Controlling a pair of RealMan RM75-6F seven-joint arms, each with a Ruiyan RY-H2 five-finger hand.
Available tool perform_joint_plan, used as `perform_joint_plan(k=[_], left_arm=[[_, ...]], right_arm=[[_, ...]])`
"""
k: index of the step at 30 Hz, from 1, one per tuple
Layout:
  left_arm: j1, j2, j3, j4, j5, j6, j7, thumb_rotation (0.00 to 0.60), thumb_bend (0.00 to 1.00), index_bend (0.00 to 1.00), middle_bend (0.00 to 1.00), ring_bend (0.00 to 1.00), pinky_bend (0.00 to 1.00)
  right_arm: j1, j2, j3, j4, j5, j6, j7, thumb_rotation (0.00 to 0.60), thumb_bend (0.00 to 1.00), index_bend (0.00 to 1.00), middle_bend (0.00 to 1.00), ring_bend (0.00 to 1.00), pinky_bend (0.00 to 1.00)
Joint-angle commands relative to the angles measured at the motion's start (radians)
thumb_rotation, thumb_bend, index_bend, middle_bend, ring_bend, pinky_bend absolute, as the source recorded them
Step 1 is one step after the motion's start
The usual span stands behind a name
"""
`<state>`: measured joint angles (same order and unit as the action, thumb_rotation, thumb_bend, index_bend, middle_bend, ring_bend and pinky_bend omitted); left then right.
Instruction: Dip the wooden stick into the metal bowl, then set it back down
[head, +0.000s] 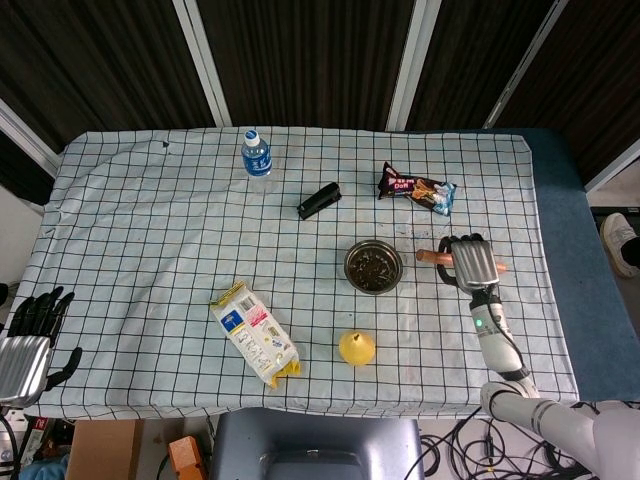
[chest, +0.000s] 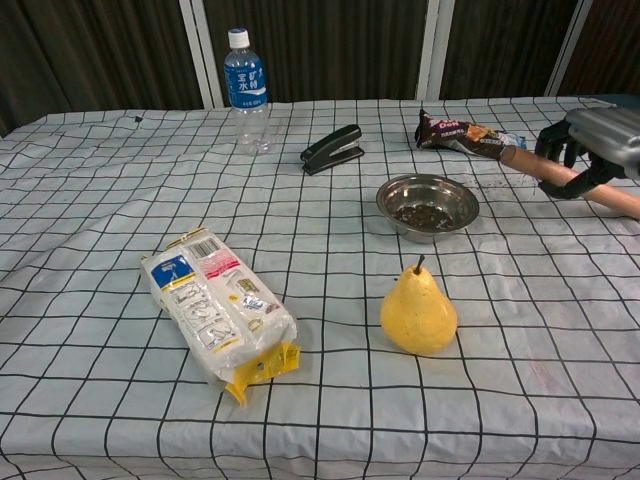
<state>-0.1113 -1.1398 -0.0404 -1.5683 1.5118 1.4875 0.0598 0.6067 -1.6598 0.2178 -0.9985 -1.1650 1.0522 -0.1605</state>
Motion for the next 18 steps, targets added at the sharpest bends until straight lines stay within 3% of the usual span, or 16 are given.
perform_joint_plan(k=[1, 10, 18], left_arm=[[0.000, -0.001, 0.001, -0.002, 0.001, 0.000, 0.005, 0.600, 0.37, 0.00, 0.00, 0.00, 0.01], [0.003, 0.004, -0.011, -0.027, -0.048, -0.017, 0.029, 0.600, 0.37, 0.00, 0.00, 0.00, 0.02], [-0.001, 0.004, -0.023, -0.034, -0.086, -0.038, 0.042, 0.600, 0.37, 0.00, 0.00, 0.00, 0.03]], right_arm=[[-0.060, 0.046, 0.034, -0.067, -0.050, 0.095, 0.199, 0.600, 0.31, 0.84, 0.57, 0.43, 0.34], [-0.115, 0.041, 0.086, -0.062, -0.082, 0.135, 0.680, 0.600, 0.31, 0.86, 0.58, 0.43, 0.34], [-0.138, 0.080, 0.152, -0.096, 0.007, -0.066, 1.087, 0.600, 0.31, 0.87, 0.58, 0.43, 0.34]])
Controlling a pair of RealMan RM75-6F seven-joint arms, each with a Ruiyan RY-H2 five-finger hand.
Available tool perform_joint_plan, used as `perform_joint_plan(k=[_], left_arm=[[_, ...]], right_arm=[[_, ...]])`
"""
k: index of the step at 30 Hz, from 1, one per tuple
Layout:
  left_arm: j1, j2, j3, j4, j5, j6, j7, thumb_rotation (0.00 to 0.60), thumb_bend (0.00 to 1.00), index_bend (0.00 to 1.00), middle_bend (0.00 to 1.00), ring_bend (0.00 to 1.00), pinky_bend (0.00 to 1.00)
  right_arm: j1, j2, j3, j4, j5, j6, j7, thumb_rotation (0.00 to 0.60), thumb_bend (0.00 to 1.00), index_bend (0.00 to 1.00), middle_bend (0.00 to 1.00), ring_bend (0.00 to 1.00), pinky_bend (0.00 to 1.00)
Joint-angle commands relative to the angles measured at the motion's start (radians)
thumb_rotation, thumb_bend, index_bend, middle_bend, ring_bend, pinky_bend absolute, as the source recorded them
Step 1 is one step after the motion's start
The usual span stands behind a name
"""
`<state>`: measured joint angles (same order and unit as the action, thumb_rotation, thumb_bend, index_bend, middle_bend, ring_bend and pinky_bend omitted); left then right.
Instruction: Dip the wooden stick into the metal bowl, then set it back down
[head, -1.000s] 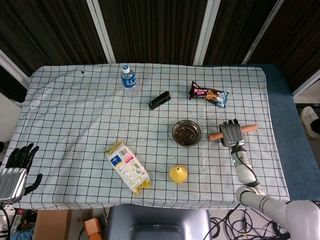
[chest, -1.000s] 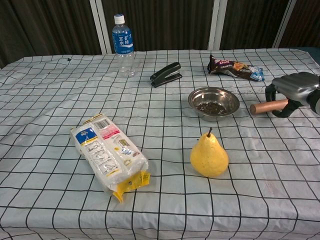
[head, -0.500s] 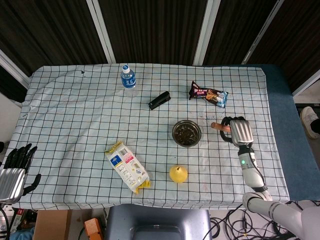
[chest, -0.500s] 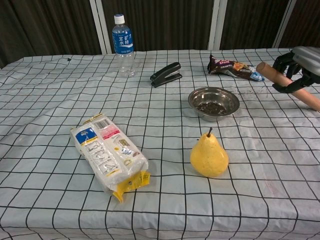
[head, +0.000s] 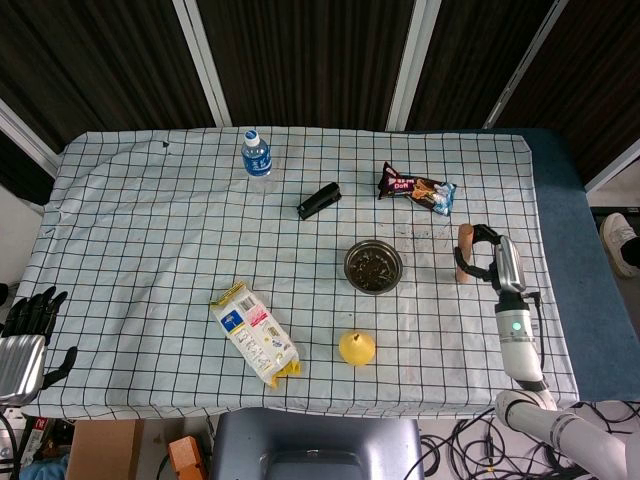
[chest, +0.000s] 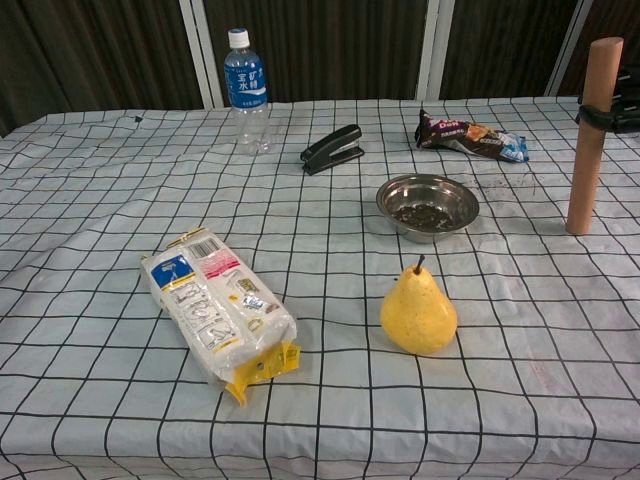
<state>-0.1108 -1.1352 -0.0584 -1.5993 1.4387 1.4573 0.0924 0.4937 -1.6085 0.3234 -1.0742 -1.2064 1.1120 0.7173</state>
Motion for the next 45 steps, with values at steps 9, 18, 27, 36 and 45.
perform_joint_plan(k=[9, 18, 27, 36, 45], left_arm=[[-0.006, -0.001, -0.003, -0.008, -0.015, -0.016, 0.022, 0.600, 0.37, 0.00, 0.00, 0.00, 0.03], [-0.008, 0.001, -0.001, -0.009, -0.011, -0.020, 0.021, 0.600, 0.37, 0.00, 0.00, 0.00, 0.03], [-0.009, 0.000, 0.002, -0.008, -0.006, -0.020, 0.021, 0.600, 0.37, 0.00, 0.00, 0.00, 0.03], [-0.013, -0.005, -0.001, -0.007, -0.014, -0.028, 0.031, 0.600, 0.37, 0.00, 0.00, 0.00, 0.02], [-0.014, -0.007, -0.004, -0.006, -0.017, -0.026, 0.032, 0.600, 0.37, 0.00, 0.00, 0.00, 0.02]], right_arm=[[-0.050, 0.024, 0.057, 0.027, 0.033, -0.200, 0.443, 0.600, 0.31, 0.85, 0.59, 0.43, 0.34], [-0.071, 0.009, 0.056, 0.073, -0.021, -0.130, 0.518, 0.600, 0.31, 0.78, 0.59, 0.43, 0.34], [-0.079, 0.021, 0.056, 0.100, -0.047, -0.126, 0.612, 0.600, 0.31, 0.50, 0.50, 0.36, 0.33], [-0.047, 0.026, 0.076, 0.116, -0.054, -0.130, 0.655, 0.600, 0.26, 0.36, 0.41, 0.29, 0.31], [-0.005, 0.001, 0.106, 0.151, -0.004, -0.173, 0.592, 0.600, 0.26, 0.55, 0.42, 0.33, 0.37]])
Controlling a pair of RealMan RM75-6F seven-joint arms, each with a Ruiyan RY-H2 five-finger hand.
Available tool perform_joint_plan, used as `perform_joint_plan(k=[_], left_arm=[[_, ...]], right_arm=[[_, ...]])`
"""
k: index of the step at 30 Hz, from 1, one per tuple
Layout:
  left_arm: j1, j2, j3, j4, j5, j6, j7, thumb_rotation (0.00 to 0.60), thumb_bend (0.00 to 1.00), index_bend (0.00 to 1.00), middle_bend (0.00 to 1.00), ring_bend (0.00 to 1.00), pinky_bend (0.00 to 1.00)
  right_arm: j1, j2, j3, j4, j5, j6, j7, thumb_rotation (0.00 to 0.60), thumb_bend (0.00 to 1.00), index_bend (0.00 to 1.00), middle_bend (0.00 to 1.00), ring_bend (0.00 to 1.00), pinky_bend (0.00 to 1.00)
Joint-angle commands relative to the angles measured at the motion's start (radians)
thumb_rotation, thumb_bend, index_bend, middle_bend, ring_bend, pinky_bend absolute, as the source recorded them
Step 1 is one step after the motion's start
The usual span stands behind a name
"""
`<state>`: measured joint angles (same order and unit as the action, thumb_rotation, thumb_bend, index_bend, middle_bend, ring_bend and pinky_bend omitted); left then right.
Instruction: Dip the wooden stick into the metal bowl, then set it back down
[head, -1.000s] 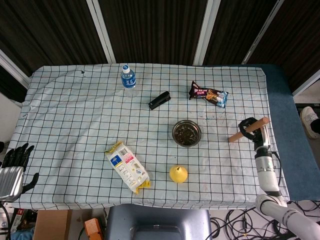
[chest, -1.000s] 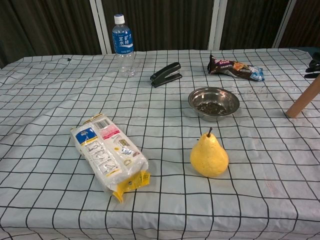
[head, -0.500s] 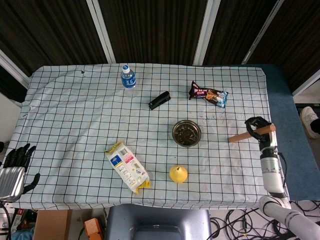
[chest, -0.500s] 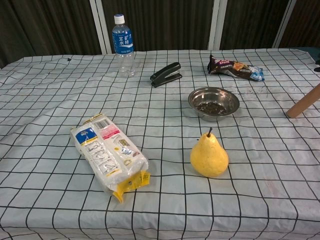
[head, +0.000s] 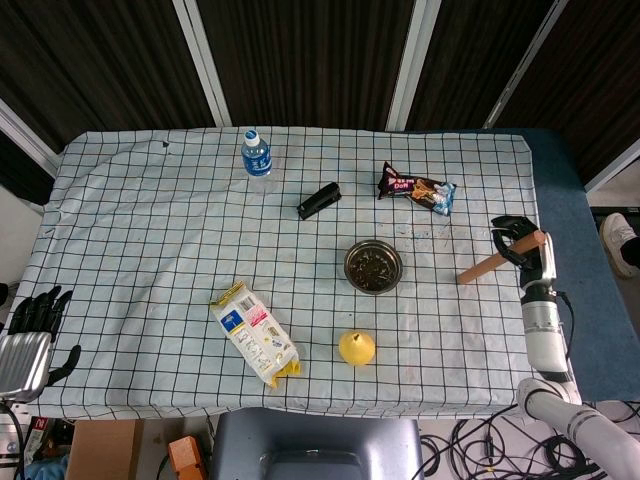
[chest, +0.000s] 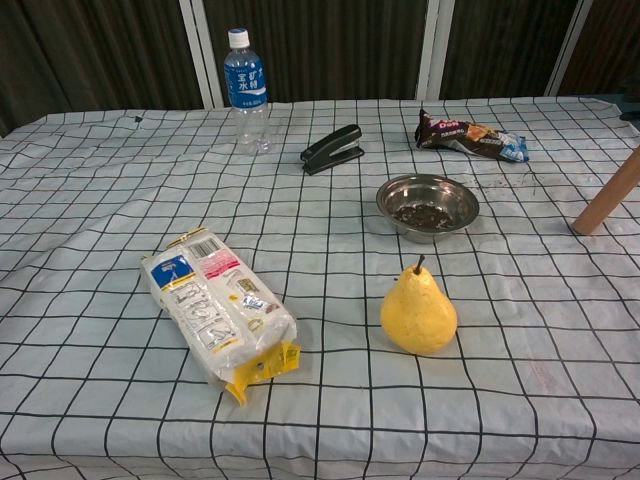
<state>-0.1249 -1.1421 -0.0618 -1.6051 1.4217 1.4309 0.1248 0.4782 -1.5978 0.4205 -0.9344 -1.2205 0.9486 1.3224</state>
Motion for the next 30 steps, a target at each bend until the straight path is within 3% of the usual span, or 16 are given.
perform_joint_plan(k=[1, 7, 11, 21, 30], left_arm=[[0.000, 0.000, -0.001, 0.000, -0.001, 0.000, -0.001, 0.600, 0.37, 0.00, 0.00, 0.00, 0.02], [0.000, -0.001, -0.004, 0.001, -0.008, 0.001, 0.001, 0.600, 0.37, 0.00, 0.00, 0.00, 0.02], [0.001, -0.001, -0.004, 0.001, -0.008, 0.003, 0.001, 0.600, 0.37, 0.00, 0.00, 0.00, 0.02], [0.001, 0.001, -0.004, 0.001, -0.010, 0.001, 0.002, 0.600, 0.37, 0.00, 0.00, 0.00, 0.02], [0.000, 0.003, -0.004, 0.000, -0.013, -0.002, 0.001, 0.600, 0.37, 0.00, 0.00, 0.00, 0.02]], right_arm=[[0.015, -0.014, 0.011, 0.016, 0.015, -0.012, -0.019, 0.600, 0.26, 0.56, 0.43, 0.34, 0.38], [0.005, -0.033, 0.018, 0.018, 0.035, 0.006, -0.039, 0.600, 0.26, 0.84, 0.64, 0.57, 0.62], [0.026, -0.048, 0.036, 0.035, 0.053, -0.009, -0.059, 0.600, 0.26, 0.97, 0.75, 0.69, 0.72], [0.048, -0.058, 0.050, 0.037, 0.037, -0.001, -0.043, 0.600, 0.32, 1.00, 0.90, 0.85, 0.90], [0.108, -0.114, 0.064, 0.084, -0.084, 0.181, 0.044, 0.600, 0.40, 1.00, 0.94, 0.93, 0.95]])
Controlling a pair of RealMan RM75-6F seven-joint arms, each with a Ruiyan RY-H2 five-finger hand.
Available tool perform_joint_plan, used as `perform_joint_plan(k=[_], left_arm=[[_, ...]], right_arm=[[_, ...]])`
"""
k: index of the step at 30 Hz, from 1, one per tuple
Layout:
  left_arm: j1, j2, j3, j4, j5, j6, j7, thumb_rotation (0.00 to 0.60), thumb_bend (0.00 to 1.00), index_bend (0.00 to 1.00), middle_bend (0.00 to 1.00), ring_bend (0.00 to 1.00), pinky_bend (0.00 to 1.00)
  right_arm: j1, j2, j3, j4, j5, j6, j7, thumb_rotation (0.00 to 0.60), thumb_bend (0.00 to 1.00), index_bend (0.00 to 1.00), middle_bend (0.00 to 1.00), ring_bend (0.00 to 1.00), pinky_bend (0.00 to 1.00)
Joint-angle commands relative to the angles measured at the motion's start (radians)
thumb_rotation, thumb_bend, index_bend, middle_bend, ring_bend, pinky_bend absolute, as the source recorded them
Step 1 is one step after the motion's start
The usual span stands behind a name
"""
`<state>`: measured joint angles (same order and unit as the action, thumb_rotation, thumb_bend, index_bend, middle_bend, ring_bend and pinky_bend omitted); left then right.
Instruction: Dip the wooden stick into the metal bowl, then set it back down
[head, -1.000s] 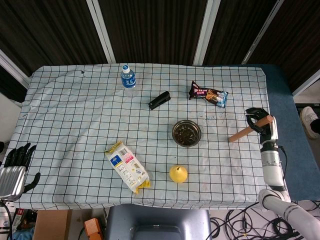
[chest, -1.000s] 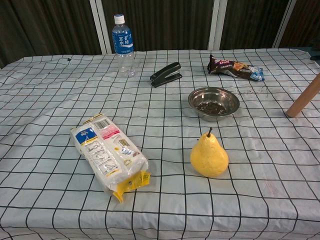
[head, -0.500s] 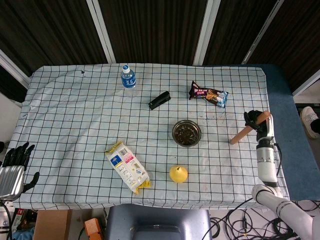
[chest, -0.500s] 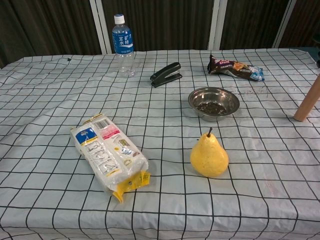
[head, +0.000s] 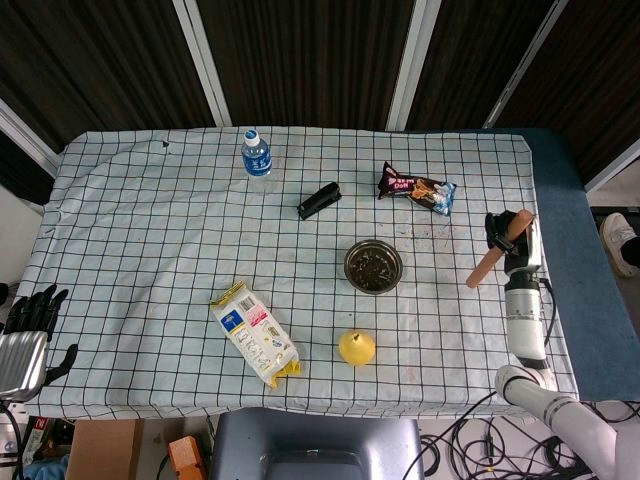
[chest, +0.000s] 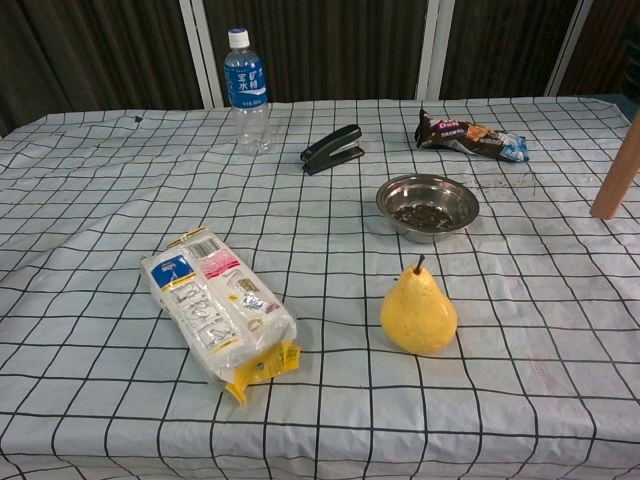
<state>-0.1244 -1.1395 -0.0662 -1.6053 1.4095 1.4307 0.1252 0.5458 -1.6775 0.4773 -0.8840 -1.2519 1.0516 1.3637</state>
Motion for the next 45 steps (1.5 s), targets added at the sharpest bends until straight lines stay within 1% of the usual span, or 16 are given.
perform_joint_plan(k=[1, 4, 8, 13, 18, 23, 29, 38, 45], left_arm=[[-0.001, 0.000, 0.000, 0.000, -0.001, -0.003, 0.001, 0.600, 0.37, 0.00, 0.00, 0.00, 0.02], [-0.003, -0.001, 0.000, -0.001, -0.002, -0.005, 0.002, 0.600, 0.37, 0.00, 0.00, 0.00, 0.02], [-0.005, 0.000, -0.003, 0.000, -0.005, -0.007, -0.002, 0.600, 0.37, 0.00, 0.00, 0.00, 0.02], [-0.007, 0.004, -0.006, 0.004, -0.015, -0.015, -0.010, 0.600, 0.37, 0.00, 0.00, 0.00, 0.02], [-0.007, 0.010, -0.010, 0.006, -0.021, -0.017, -0.023, 0.600, 0.37, 0.00, 0.00, 0.00, 0.02], [-0.006, 0.014, -0.010, 0.008, -0.023, -0.019, -0.032, 0.600, 0.37, 0.00, 0.00, 0.00, 0.02], [-0.004, 0.017, -0.010, 0.006, -0.021, -0.015, -0.042, 0.600, 0.37, 0.00, 0.00, 0.00, 0.02], [-0.004, 0.020, -0.006, 0.008, -0.013, -0.015, -0.045, 0.600, 0.37, 0.00, 0.00, 0.00, 0.02], [-0.007, 0.019, -0.002, 0.007, -0.006, -0.019, -0.042, 0.600, 0.37, 0.00, 0.00, 0.00, 0.02]], right_arm=[[0.057, -0.044, 0.006, 0.040, -0.069, 0.101, -0.011, 0.600, 0.41, 1.00, 0.94, 0.94, 0.95], [0.088, -0.077, -0.018, 0.042, -0.124, 0.173, -0.060, 0.600, 0.42, 1.00, 0.94, 0.94, 0.95], [0.155, -0.143, -0.038, 0.068, -0.162, 0.212, -0.137, 0.600, 0.43, 1.00, 0.94, 0.94, 0.95], [0.230, -0.224, -0.037, 0.111, -0.153, 0.184, -0.144, 0.600, 0.44, 1.00, 0.95, 0.94, 0.95], [0.281, -0.287, -0.037, 0.163, -0.136, 0.150, -0.117, 0.600, 0.45, 1.00, 0.95, 0.95, 0.95], [0.300, -0.317, -0.060, 0.198, -0.147, 0.153, -0.094, 0.600, 0.45, 1.00, 0.95, 0.95, 0.95], [0.308, -0.331, -0.087, 0.221, -0.147, 0.115, -0.028, 0.600, 0.45, 1.00, 0.95, 0.95, 0.95], [0.314, -0.374, -0.125, 0.314, -0.152, 0.094, 0.023, 0.600, 0.45, 1.00, 0.95, 0.95, 0.95], [0.312, -0.389, -0.145, 0.361, -0.153, 0.080, 0.045, 0.600, 0.45, 1.00, 0.95, 0.95, 0.95]])
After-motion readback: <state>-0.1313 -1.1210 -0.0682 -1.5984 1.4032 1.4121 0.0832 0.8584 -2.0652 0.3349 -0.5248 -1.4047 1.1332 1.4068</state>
